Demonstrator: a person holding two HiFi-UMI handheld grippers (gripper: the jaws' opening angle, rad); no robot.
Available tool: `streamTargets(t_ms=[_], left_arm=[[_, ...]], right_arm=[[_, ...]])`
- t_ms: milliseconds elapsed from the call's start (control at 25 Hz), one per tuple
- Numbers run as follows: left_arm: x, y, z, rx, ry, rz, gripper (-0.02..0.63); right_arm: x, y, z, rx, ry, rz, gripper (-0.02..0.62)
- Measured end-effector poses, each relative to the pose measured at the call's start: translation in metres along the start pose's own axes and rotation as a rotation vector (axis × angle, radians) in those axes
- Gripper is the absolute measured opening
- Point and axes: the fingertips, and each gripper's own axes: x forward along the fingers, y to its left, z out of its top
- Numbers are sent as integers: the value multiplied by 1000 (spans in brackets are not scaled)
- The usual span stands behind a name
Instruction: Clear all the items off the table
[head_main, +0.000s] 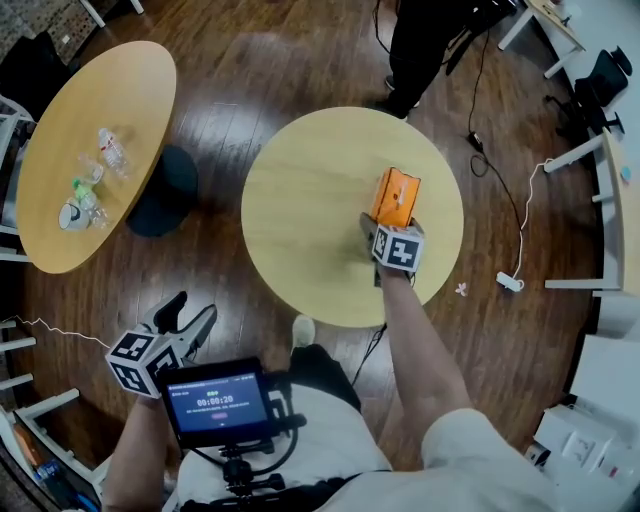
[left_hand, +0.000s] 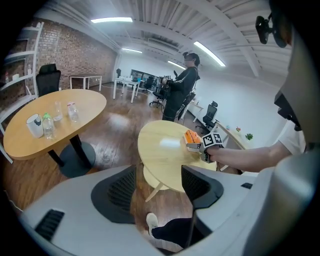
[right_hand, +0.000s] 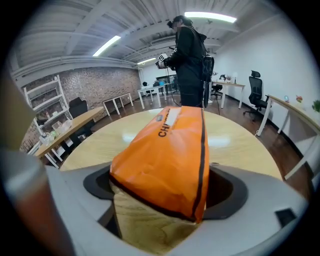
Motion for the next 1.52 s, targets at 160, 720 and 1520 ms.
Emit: streamTargets(t_ms=[160,720,1520], left_arm=[[-5,0,0,10,6,13,288],[-38,40,-6,-30,-65,43,288],[-143,310,12,-159,-197,158,288]], right_arm=[[-6,-5,-1,-18,-7,0,448],[-70,94,36,-222,-80,176,419],[68,548,131,-639,32,471,419]])
